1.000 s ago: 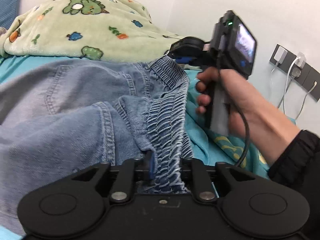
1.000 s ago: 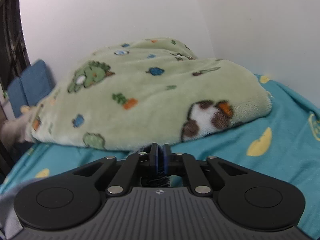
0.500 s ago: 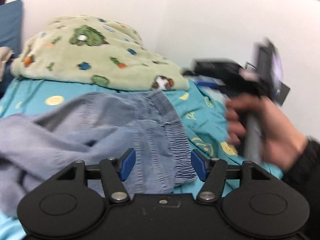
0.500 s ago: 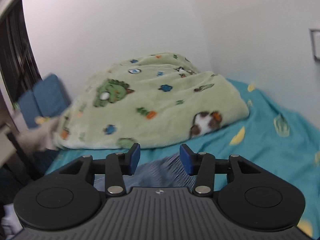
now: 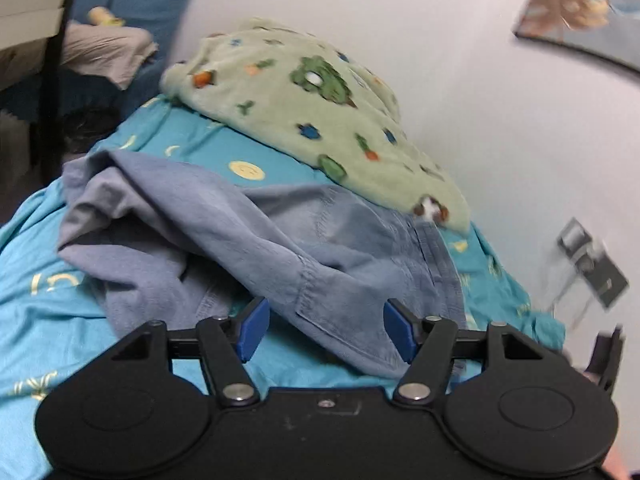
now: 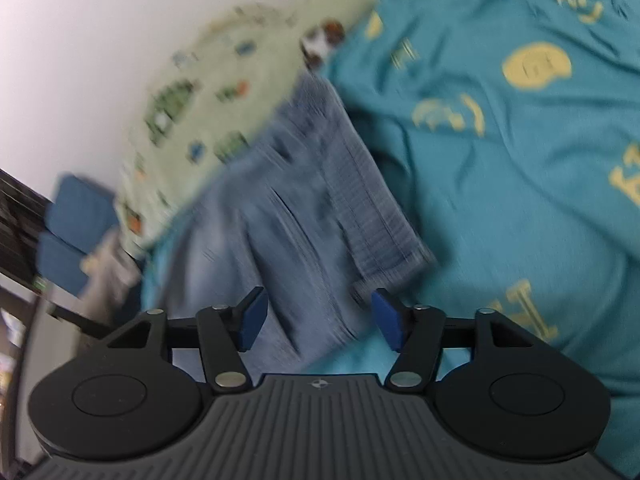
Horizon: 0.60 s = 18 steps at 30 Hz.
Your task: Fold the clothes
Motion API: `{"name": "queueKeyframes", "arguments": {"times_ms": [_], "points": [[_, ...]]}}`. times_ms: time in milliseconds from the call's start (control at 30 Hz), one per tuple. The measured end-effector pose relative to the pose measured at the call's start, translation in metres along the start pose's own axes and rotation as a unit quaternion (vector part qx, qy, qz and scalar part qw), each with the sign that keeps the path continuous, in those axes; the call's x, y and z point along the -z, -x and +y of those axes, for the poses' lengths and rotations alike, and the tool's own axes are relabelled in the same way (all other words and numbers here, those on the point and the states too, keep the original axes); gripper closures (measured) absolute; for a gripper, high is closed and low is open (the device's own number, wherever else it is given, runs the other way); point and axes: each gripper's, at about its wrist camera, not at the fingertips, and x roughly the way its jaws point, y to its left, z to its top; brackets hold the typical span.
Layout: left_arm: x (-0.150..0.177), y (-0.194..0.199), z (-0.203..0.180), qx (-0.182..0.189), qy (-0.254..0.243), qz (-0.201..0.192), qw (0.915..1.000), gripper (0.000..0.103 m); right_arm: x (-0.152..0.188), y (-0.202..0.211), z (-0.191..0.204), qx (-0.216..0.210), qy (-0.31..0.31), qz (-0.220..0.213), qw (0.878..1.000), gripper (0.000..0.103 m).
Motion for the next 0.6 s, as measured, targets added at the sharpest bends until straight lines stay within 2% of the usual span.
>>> {"name": "queueKeyframes", "arguments": {"times_ms": [133,233,367,433,500,533,567,600], "points": [[-0.002,-0.004,0.004,-0.016,0.015,-0.011,0.9997,0.042,-0.004,-0.023,-0.009,-0.005,-0.047,0.015,0.999,0.028],[0.000,-0.010,0.012,-0.032,0.030,-0.004,0.9990,0.042,-0.009,-0.035,-0.018,-0.004,-0.086,0.015,0.996,0.027],[0.002,-0.017,0.020,-0.045,0.056,0.004,0.9974,0.042,-0.013,-0.053,-0.026,0.019,-0.103,0.027,0.994,0.027],[0.002,-0.018,0.022,-0.051,0.062,0.003,0.9968,0.042,-0.015,-0.061,-0.026,0.002,-0.104,0.024,0.994,0.028],[0.003,-0.020,0.022,-0.055,0.064,0.004,0.9964,0.042,-0.016,-0.061,-0.030,-0.003,-0.101,0.011,0.995,0.035],[0.004,-0.021,0.023,-0.057,0.065,0.004,0.9962,0.042,-0.017,-0.061,-0.029,0.000,-0.099,0.005,0.995,0.043],[0.004,-0.021,0.023,-0.058,0.066,0.004,0.9961,0.042,-0.019,-0.062,-0.029,0.003,-0.097,-0.001,0.995,0.047],[0.004,-0.021,0.023,-0.060,0.066,0.003,0.9960,0.042,-0.019,-0.060,-0.028,0.007,-0.091,-0.009,0.996,0.054]]}}
